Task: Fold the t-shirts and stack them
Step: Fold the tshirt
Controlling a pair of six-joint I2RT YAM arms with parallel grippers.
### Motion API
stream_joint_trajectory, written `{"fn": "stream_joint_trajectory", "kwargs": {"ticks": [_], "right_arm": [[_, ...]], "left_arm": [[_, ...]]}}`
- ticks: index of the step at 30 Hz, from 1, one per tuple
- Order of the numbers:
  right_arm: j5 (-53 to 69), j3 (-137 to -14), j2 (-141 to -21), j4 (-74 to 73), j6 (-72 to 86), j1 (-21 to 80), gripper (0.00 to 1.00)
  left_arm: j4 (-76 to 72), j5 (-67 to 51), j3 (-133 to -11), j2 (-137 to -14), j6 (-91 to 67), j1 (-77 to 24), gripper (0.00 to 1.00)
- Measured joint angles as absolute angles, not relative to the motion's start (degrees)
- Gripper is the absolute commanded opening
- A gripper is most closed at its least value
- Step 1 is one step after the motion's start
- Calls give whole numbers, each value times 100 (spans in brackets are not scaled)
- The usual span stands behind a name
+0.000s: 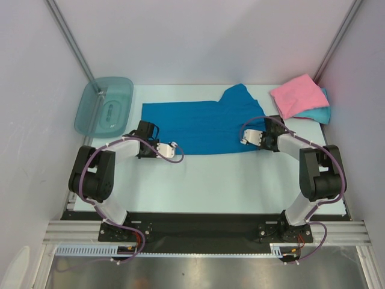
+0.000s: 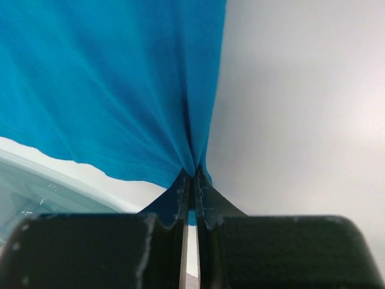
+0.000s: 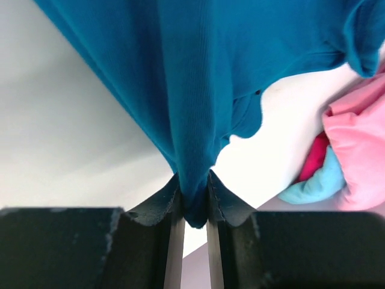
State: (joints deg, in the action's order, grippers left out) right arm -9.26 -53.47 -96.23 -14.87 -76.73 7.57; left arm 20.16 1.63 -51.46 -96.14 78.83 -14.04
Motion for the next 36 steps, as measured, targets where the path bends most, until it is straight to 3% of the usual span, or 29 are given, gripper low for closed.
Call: {"fn": "stream_joint_trajectory", "kwargs": {"ticks": [9, 11, 36], "right_arm": [[-672, -5566, -9513, -2252, -7806, 711, 20], [-657, -5592, -9513, -2364, -7815, 711, 15], [-331, -5983, -9463, -3966, -7824, 788, 8]], "left_arm": [[2521, 14, -5231, -9574, 8071, -1352, 6], [2598, -21, -5231, -9559, 8110, -1345, 5], [3387, -69, -4578, -8774, 8711, -1347, 0]]}}
